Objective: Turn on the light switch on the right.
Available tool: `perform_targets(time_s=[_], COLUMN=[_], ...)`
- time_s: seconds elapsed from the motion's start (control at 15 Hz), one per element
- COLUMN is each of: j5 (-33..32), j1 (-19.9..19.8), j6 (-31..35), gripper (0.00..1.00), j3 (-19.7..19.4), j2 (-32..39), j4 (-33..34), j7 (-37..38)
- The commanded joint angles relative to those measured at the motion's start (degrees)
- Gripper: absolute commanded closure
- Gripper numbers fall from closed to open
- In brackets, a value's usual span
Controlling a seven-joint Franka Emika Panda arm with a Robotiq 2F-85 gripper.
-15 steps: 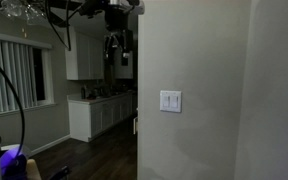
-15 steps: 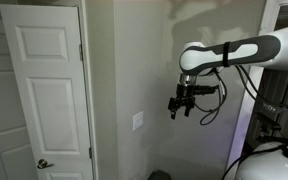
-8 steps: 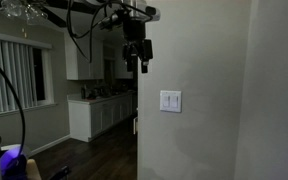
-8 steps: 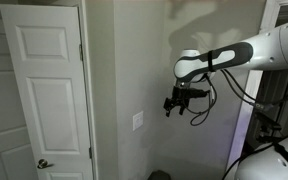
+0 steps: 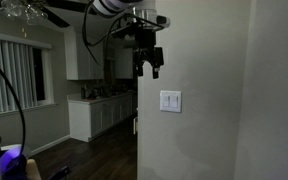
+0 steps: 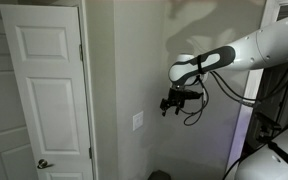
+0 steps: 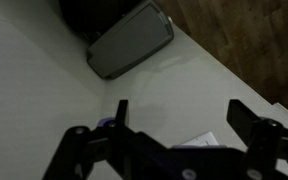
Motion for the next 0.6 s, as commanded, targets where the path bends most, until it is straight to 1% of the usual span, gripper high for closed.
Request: perform_targets(time_s=[0.0, 0.2, 0.4, 0.53], j5=[1.9, 3.3, 2.3, 2.4], j1=[0.5, 1.1, 1.5, 1.8], j6=[2.7, 4.4, 11.5, 14.6], gripper=[0.0, 0.0, 0.0, 0.0], j3=[-0.6, -0.7, -0.3, -0.4], j2=[4.5, 7.2, 9.0, 10.1], j4=[1.8, 2.3, 1.0, 0.6], j7=[-3.0, -5.1, -8.2, -10.1])
